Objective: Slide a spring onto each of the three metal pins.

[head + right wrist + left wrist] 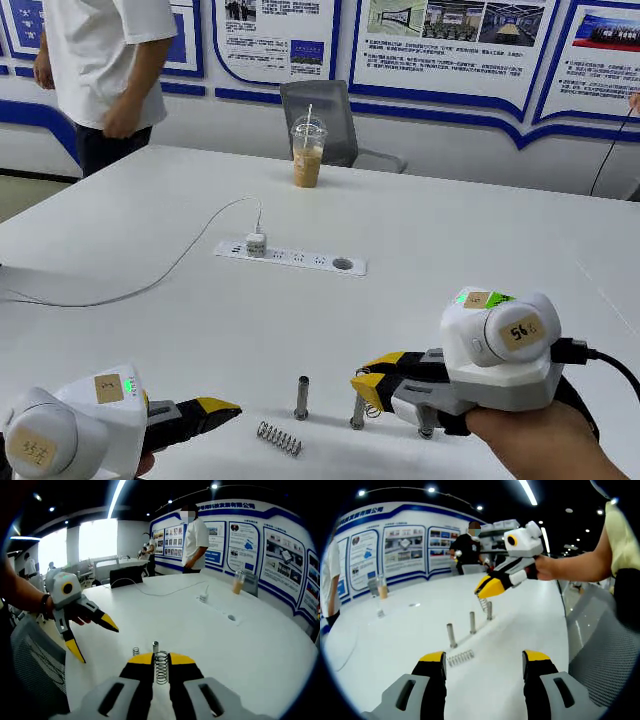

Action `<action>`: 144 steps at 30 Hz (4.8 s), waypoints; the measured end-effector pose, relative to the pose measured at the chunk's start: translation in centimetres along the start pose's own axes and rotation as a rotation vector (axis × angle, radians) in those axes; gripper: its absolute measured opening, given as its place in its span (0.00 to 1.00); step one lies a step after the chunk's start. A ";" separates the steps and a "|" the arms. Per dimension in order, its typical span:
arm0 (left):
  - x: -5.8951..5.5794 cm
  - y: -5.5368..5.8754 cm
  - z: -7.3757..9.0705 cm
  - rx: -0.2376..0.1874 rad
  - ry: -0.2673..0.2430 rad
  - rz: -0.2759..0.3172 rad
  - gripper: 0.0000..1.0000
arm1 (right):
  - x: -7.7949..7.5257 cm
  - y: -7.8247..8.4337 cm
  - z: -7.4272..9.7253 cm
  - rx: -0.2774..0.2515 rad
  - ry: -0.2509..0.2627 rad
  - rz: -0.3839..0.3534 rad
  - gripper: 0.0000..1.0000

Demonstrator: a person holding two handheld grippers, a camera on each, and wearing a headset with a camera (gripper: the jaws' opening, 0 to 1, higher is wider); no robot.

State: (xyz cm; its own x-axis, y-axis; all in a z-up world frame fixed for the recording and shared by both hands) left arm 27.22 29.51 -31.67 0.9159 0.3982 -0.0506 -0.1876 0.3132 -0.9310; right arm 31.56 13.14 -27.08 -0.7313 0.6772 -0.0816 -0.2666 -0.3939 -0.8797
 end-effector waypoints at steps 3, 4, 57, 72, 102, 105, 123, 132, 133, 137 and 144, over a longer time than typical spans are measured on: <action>0.0 0.0 0.1 0.000 -0.001 0.001 0.63 | -0.2 -0.3 0.0 -0.019 0.007 -0.004 0.12; 0.0 0.0 0.1 0.000 -0.002 0.001 0.63 | -0.3 -0.4 0.0 -0.024 0.010 -0.005 0.12; 0.5 0.7 0.2 0.013 -0.010 0.018 0.62 | -2.1 1.6 -2.1 -0.176 0.049 -0.090 0.12; 0.4 0.7 0.2 0.016 -0.005 0.017 0.63 | -1.8 3.2 -2.4 -0.152 0.053 -0.084 0.12; 0.5 1.0 0.2 0.014 -0.009 0.028 0.63 | -1.8 5.1 -3.7 -0.025 0.057 -0.068 0.12; 0.5 1.0 0.2 0.014 -0.010 0.029 0.63 | -1.7 5.3 -3.7 -0.018 0.056 -0.068 0.12; 0.5 1.0 0.2 0.009 -0.012 0.028 0.63 | -1.5 6.0 -3.7 0.019 0.053 -0.067 0.15; 0.5 0.9 0.2 0.006 -0.010 0.026 0.63 | -1.3 6.7 -2.9 0.034 0.057 -0.066 0.16; 0.5 0.9 0.2 0.005 -0.010 0.026 0.63 | -1.2 6.8 -2.8 0.036 0.057 -0.067 0.16; 0.6 0.9 0.1 0.003 -0.010 0.026 0.63 | -0.6 7.3 -2.5 0.045 0.048 -0.067 0.16; 0.5 0.8 0.1 0.001 -0.010 0.023 0.63 | 0.8 7.6 -2.4 0.050 0.022 -0.066 0.17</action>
State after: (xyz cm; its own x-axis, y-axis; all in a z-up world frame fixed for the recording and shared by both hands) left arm 27.53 30.08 -32.38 0.9079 0.4135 -0.0685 -0.2091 0.3051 -0.9291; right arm 30.44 12.20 -34.95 -0.6971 0.7161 -0.0348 -0.3454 -0.3779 -0.8590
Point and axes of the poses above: the centre of the closed fingertips' face, and the gripper's own axes: z roughly backward along the fingers, x roughly to its left, y roughly out of its underside, the point moved 5 cm from there along z, roughly backward along the fingers, and after that the axes turned 2 degrees about z, right-handed, at the moved point
